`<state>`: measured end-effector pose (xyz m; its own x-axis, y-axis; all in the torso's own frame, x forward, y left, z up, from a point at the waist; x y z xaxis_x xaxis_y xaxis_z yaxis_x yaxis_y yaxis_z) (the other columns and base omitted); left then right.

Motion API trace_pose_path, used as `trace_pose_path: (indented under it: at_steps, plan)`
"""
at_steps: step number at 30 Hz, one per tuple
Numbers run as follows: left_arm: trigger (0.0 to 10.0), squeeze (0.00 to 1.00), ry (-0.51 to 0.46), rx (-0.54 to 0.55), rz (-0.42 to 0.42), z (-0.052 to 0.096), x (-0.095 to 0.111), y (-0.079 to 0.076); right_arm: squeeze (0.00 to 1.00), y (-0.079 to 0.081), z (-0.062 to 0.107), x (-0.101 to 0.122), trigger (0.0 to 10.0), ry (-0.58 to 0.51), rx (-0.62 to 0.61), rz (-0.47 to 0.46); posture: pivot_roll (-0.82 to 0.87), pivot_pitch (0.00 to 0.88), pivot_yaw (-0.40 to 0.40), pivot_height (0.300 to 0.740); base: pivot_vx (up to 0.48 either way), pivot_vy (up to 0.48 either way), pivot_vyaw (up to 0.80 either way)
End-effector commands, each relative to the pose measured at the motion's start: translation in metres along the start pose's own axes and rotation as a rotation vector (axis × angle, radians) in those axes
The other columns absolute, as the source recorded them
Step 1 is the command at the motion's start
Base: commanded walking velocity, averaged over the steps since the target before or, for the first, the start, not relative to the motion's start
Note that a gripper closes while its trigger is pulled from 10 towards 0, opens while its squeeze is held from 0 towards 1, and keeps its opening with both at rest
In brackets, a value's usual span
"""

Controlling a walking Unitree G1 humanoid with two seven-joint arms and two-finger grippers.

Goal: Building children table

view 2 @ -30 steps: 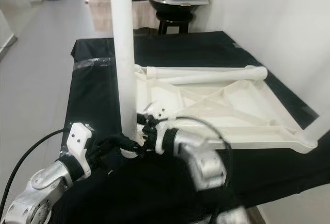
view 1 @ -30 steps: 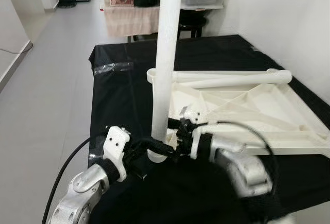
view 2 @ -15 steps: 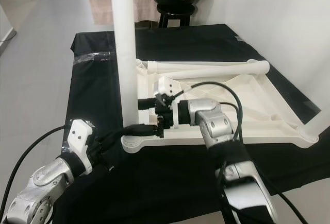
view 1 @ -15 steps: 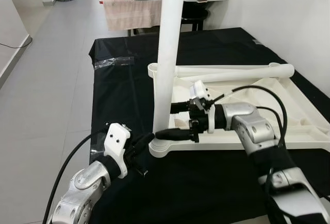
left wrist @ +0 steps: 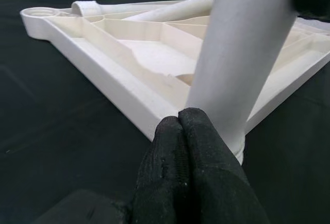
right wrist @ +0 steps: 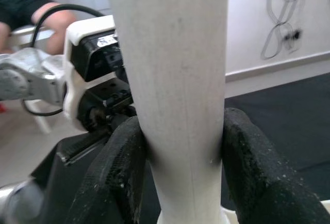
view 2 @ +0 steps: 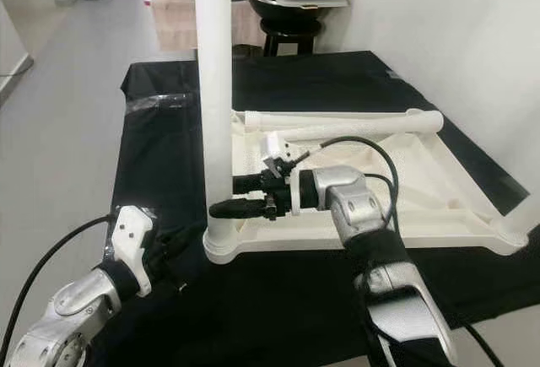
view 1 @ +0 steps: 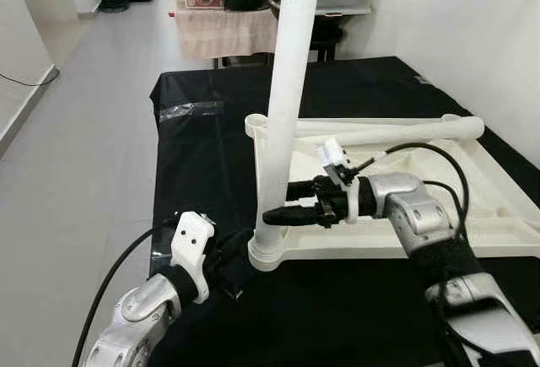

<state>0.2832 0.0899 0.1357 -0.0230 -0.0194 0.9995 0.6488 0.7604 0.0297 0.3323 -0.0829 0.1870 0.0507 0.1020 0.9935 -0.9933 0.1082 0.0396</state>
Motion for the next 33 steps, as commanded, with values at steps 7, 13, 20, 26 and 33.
trace_pose_path:
  at_steps: [7,13,20,26,33]
  plan:
    - [10.0,0.00,0.015,-0.006,0.008,0.003,-0.002,0.000,0.00,-0.027,-0.003,-0.055,0.0,-0.045,-0.779,-0.168,-0.01,0.083,-0.065,0.740,0.000,0.000,0.00]
    - [10.0,0.00,0.016,-0.014,0.021,0.002,-0.004,0.004,0.00,-0.018,-0.010,-0.060,0.0,0.033,-0.785,-0.054,-0.02,0.067,-0.048,0.740,0.000,0.000,0.00]
    - [10.0,0.00,0.015,0.005,0.011,0.002,-0.003,0.005,1.00,-0.005,-0.023,-0.050,10.0,0.005,-0.616,-0.100,-0.01,0.064,-0.055,0.740,0.000,0.000,0.00]
    - [10.0,0.00,0.017,0.009,0.008,0.002,-0.003,0.005,1.00,0.009,-0.037,-0.032,10.0,-0.008,-0.394,-0.042,-0.01,0.064,-0.054,0.740,0.000,0.000,0.00]
    - [10.0,0.00,0.056,0.012,-0.031,0.004,-0.008,0.006,0.00,0.007,-0.039,-0.016,10.0,0.075,-0.159,0.105,0.02,0.047,-0.041,0.740,0.000,0.000,0.00]
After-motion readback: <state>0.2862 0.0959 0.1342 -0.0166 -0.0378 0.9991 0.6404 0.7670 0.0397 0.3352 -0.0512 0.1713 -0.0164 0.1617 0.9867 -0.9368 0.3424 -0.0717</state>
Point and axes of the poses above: a point about 5 cm out from each wrist's last joint towards the gripper, its own z axis pointing back from the gripper into the wrist, its own x axis along the axis of the wrist's last joint, y = z × x, the point moved 5 cm from there along -z, pointing out of the wrist towards the gripper, and after that the axes turned 3 degrees about -z, right-handed, at the moved point
